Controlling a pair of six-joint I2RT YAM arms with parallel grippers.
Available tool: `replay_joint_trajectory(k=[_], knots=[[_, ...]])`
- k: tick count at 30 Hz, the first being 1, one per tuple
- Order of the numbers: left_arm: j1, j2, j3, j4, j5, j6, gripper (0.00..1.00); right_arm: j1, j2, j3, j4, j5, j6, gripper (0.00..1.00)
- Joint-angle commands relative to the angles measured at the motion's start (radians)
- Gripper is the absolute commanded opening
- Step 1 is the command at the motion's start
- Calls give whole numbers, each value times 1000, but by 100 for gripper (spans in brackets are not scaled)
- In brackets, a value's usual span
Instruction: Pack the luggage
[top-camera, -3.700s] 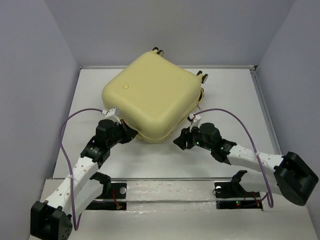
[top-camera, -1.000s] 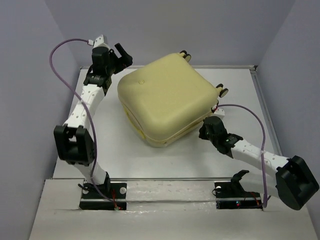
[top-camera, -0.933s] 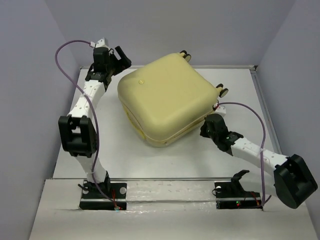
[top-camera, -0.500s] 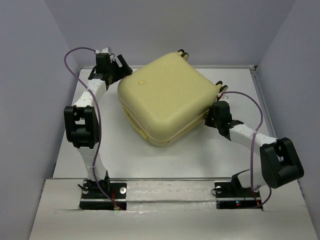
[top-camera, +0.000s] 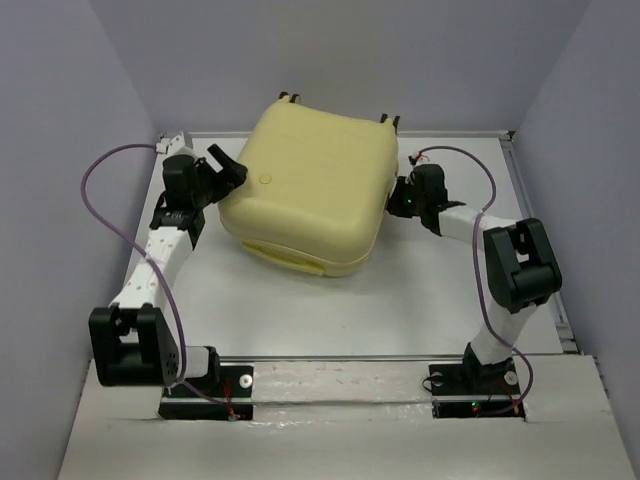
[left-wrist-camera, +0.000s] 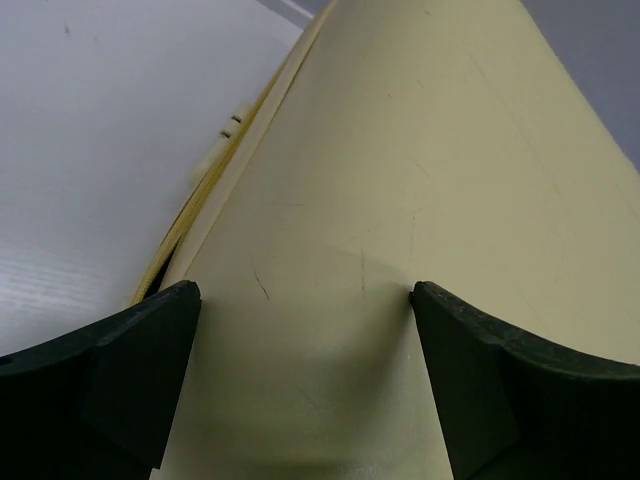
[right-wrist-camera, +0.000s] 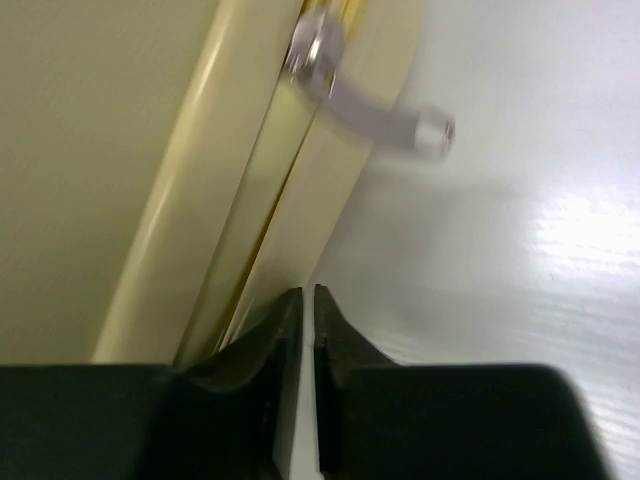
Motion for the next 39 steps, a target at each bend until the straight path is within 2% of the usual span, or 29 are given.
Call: replay_joint_trajectory(k=[1,3,6,8,9,12,13,14,15,17,18,20,22,24,27,35,39], knots=[[-12,-174,-31,-147,-16,68,98,55,-97,99,197,-218,29,23],[-10,-219,9,-190,-64,88,98,55,-180,16,181,-160,18,26],[-11,-300,111,-216,-58,102,98,55,-265,-73,155,-123,4,27],[-50,-364,107,-213,-39,105,98,55,-347,-205,158,-138,-6,26],[-50,-365,107,-211,-39,108,98,55,-377,-205,161,-141,-14,26],[-189,-484,-9,-191,-44,122,97,55,-499,-332,166,-128,-27,25],[-271,-506,-37,-188,-44,128,97,55,-571,-398,166,-123,-16,20],[-309,-529,-66,-173,-16,133,96,55,-610,-436,172,-124,-10,15],[-342,-570,-135,-164,-1,128,93,55,-647,-470,173,-112,-7,15],[-451,-608,-212,-147,18,108,89,55,-751,-570,175,-103,10,29],[-493,-636,-295,-124,22,98,78,55,-779,-604,187,-127,19,43],[-610,-651,-379,-80,22,46,72,55,-808,-671,282,-187,30,43],[-683,-638,-482,12,-10,7,65,55,-784,-722,365,-279,14,43],[-758,-597,-541,49,-51,-8,65,55,-721,-740,458,-328,-8,44],[-768,-521,-560,134,-64,-14,65,55,-649,-742,558,-350,-59,47],[-766,-340,-487,220,-51,29,65,55,-515,-661,620,-328,-244,55],[-766,-259,-451,238,-62,44,65,55,-408,-595,643,-419,-250,55]])
